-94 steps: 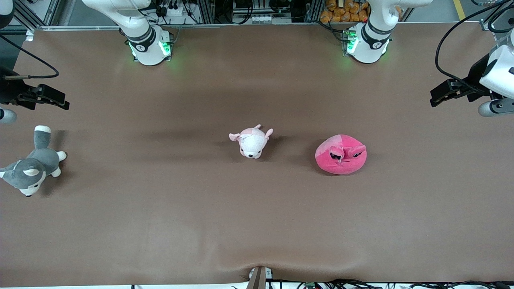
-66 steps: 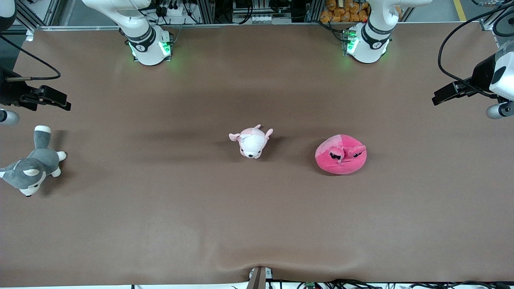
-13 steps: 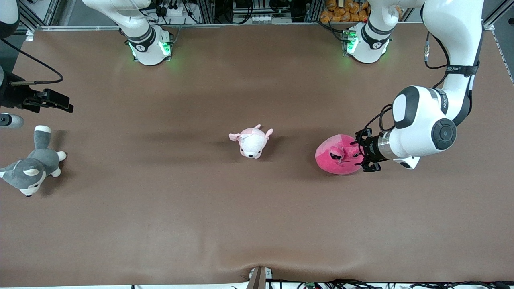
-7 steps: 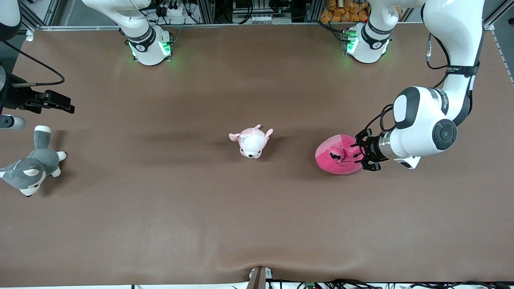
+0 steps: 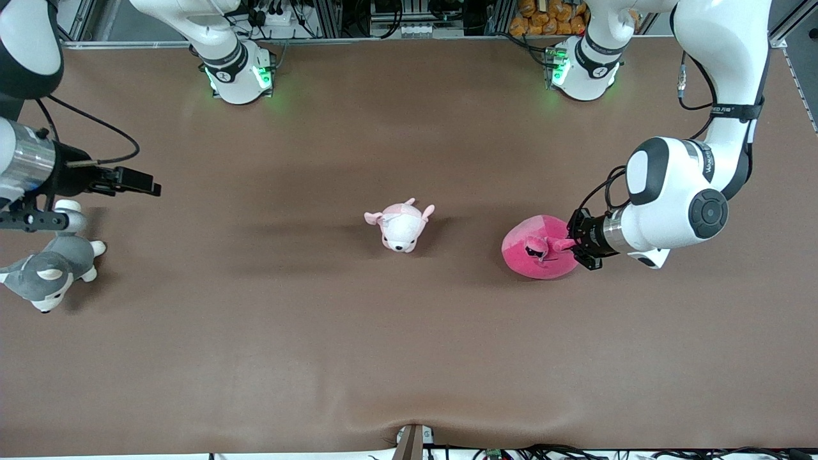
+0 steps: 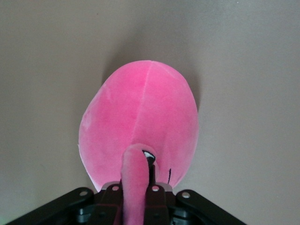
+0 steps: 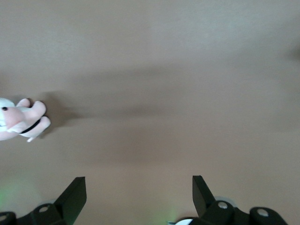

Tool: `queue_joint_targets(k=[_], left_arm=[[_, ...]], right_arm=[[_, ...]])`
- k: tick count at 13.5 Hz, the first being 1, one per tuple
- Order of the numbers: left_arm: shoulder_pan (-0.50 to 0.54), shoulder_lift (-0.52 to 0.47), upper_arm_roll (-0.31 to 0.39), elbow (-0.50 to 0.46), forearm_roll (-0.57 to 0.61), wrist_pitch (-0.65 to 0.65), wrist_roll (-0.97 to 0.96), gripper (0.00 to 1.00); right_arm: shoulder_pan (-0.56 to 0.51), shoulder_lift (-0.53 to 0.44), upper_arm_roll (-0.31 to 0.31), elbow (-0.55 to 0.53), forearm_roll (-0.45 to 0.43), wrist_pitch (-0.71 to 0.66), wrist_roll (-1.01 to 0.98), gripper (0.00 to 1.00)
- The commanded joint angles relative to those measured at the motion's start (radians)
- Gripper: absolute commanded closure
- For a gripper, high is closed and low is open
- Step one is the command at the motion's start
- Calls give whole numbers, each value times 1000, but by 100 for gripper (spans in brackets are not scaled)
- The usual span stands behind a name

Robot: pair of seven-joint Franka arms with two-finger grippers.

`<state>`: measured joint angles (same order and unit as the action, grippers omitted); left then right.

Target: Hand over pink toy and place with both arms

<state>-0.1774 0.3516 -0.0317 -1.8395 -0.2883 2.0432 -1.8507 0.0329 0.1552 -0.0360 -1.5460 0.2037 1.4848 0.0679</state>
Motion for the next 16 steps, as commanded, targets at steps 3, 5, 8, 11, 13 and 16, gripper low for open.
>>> queue_joint_targets(k=[3, 5, 8, 11, 13, 16], left_arm=[[4, -33, -5, 90, -18, -84, -10, 100], [-3, -17, -5, 199, -32, -199, -12, 100], [-11, -22, -7, 275, -188, -224, -1, 100], [-39, -42, -40, 330, -226, -222, -70, 100], [-57, -31, -83, 388, -230, -222, -180, 100], [-135, -2, -113, 436, -230, -190, -292, 100]], right_arm=[[10, 115, -5, 75, 98, 3, 21, 0], [19, 138, -5, 81, 132, 23, 47, 0], [19, 205, -5, 81, 229, 75, 81, 0], [61, 247, -5, 81, 230, 127, 79, 0], [73, 256, -4, 79, 232, 155, 64, 0], [58, 263, -2, 75, 267, 150, 35, 0]])
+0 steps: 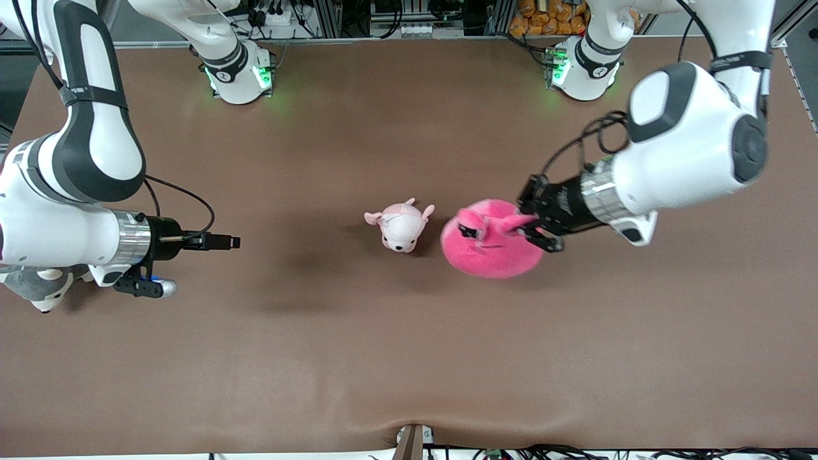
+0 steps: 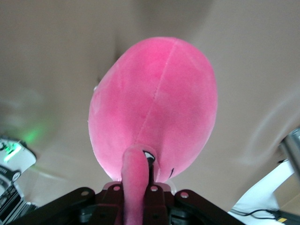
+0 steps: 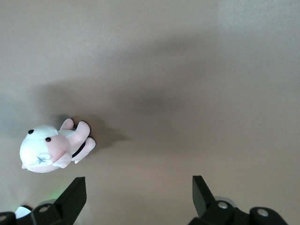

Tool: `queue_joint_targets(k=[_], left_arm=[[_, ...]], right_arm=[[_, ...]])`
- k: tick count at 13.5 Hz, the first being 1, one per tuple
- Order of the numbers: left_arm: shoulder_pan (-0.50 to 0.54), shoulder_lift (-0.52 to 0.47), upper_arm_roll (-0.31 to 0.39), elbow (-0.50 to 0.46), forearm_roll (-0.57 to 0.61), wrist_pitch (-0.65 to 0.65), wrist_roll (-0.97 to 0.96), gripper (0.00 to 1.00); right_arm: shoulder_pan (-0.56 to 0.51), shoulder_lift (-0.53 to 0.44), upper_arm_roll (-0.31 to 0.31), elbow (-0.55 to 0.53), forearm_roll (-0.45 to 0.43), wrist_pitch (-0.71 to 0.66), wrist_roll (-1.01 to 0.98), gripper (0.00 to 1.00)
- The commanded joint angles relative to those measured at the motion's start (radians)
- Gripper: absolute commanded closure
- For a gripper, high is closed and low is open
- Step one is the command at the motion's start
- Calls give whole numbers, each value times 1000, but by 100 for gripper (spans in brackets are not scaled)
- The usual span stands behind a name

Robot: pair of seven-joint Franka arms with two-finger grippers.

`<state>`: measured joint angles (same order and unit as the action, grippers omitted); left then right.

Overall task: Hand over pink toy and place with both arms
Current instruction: 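Lift the pink plush with the left gripper while the right gripper approaches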

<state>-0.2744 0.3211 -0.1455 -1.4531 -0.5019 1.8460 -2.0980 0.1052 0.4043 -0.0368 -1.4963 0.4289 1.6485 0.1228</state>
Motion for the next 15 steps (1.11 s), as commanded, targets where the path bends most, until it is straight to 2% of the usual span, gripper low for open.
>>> queue_joint_targets(k=[1, 2, 3, 6, 7, 11, 15], left_arm=[[-66, 41, 1, 54, -17, 31, -89, 100], [-90, 50, 1, 56, -15, 68, -115, 100], [-113, 56, 1, 60, -15, 112, -147, 100], [-190, 124, 4, 130, -17, 251, -266, 100], [-215, 142, 7, 149, -17, 289, -292, 100], [-262, 167, 0, 149, -20, 406, -379, 100], [-298, 177, 0, 149, -20, 430, -415, 100]], right_arm=[[-9, 18, -3, 25, 72, -15, -47, 0], [-7, 18, -2, 27, 80, -15, -51, 0], [-6, 16, 0, 31, 126, -13, -43, 0], [8, 16, -2, 30, 337, -12, -26, 0], [19, 16, -2, 27, 381, -13, 30, 0], [67, 14, -2, 30, 482, 1, 306, 0], [80, 14, -3, 30, 582, 2, 515, 0]])
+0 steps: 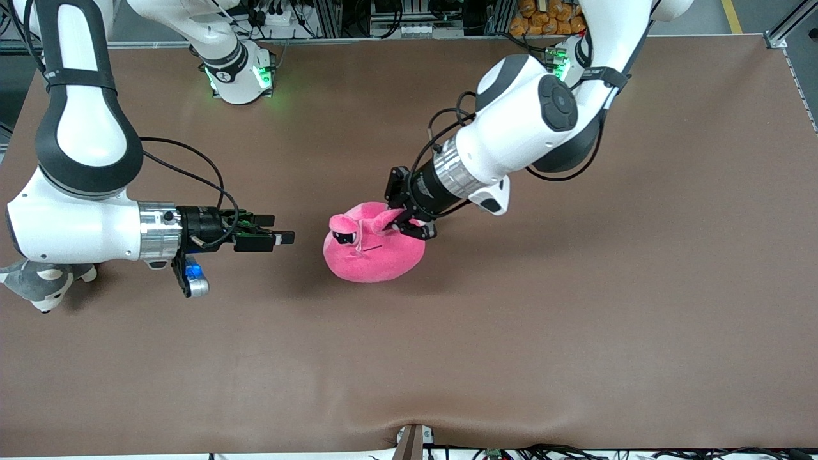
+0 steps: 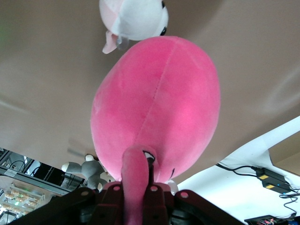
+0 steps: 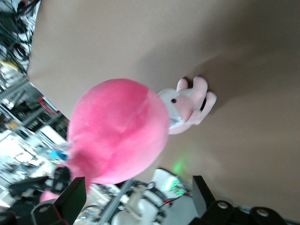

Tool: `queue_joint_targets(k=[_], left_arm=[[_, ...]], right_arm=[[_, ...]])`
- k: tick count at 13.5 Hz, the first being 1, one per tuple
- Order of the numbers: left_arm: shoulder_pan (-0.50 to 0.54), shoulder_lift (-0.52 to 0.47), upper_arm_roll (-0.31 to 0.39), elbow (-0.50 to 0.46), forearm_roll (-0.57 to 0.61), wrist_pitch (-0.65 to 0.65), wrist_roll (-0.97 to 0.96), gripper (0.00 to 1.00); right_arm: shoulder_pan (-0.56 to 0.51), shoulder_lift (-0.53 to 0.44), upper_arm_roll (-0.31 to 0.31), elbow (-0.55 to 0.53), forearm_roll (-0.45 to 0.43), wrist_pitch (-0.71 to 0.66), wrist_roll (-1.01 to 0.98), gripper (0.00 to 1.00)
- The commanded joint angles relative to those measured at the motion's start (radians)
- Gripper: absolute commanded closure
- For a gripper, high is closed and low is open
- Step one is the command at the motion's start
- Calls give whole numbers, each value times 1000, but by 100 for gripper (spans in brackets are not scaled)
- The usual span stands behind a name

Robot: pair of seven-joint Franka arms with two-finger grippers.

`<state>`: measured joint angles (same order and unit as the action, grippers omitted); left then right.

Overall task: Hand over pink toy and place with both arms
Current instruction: 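Lift the pink plush with the left gripper while the right gripper approaches, then grasp the pink plush with the right gripper beside the left gripper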

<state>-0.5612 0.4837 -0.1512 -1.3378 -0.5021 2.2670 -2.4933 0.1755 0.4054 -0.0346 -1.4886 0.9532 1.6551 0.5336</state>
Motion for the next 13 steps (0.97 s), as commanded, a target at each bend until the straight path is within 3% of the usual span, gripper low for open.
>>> queue_joint_targets(k=[1, 8, 13], left_arm=[[-13, 16, 4, 32, -21, 9, -21, 100], [-45, 44, 4, 32, -33, 55, -26, 100], [-57, 44, 4, 32, -33, 57, -27, 100]], right_arm=[[18, 13, -5, 19, 85, -4, 132, 0], [33, 49, -5, -2, 249, -8, 169, 0], [64, 59, -4, -12, 254, -11, 169, 0]])
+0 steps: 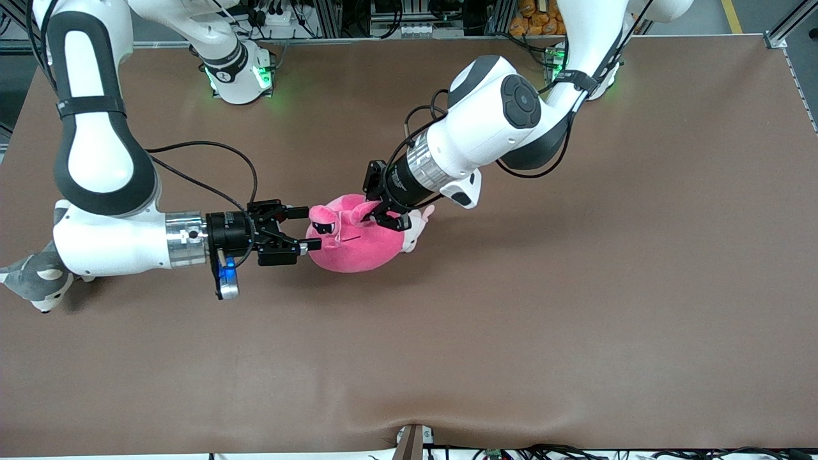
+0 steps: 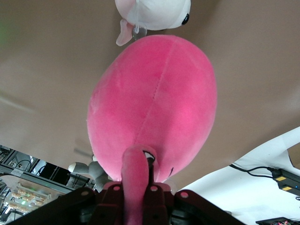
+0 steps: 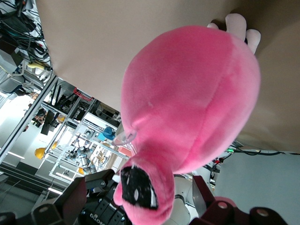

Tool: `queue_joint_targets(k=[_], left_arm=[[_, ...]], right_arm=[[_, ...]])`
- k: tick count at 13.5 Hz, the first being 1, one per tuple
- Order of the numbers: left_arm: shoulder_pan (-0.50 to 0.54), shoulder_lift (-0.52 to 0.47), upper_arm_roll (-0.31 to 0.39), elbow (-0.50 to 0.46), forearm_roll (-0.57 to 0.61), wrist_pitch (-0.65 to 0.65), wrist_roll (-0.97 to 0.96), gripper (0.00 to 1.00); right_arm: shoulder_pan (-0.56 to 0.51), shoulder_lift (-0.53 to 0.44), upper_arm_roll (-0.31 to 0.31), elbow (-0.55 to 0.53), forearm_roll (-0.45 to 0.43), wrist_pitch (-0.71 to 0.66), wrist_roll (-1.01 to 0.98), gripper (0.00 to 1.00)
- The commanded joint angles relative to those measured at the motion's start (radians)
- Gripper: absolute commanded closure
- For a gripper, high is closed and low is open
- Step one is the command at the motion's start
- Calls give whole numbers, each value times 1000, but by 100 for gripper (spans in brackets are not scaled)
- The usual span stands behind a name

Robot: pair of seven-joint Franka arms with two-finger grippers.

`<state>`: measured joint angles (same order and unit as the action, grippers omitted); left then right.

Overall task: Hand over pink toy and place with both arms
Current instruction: 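Grasp the pink plush with the right gripper beside the left gripper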

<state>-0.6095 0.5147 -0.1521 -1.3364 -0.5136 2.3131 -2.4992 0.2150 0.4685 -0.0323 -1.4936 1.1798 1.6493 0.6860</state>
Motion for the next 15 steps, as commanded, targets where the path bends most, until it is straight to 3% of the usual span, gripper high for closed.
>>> queue_joint_targets(k=[1, 4, 6, 7, 12, 15], left_arm=[[-10, 15, 5, 31, -22, 12, -21, 100], [-12, 15, 6, 31, -22, 12, -27, 100], [-12, 15, 6, 31, -22, 12, -32, 100], [-12, 15, 6, 31, -22, 12, -32, 100], [-10, 4, 6, 31, -19, 12, -18, 99], [7, -10, 9, 28, -11, -1, -10, 0]], right_arm=[[35, -5, -6, -8, 29, -3, 17, 11], [34, -5, -6, -13, 32, -8, 17, 39], [32, -4, -6, -13, 34, -9, 15, 85], [32, -4, -6, -13, 34, -9, 15, 100], [18, -4, -6, -13, 34, -19, 17, 100], [-6, -4, -9, -13, 32, -32, 17, 100]])
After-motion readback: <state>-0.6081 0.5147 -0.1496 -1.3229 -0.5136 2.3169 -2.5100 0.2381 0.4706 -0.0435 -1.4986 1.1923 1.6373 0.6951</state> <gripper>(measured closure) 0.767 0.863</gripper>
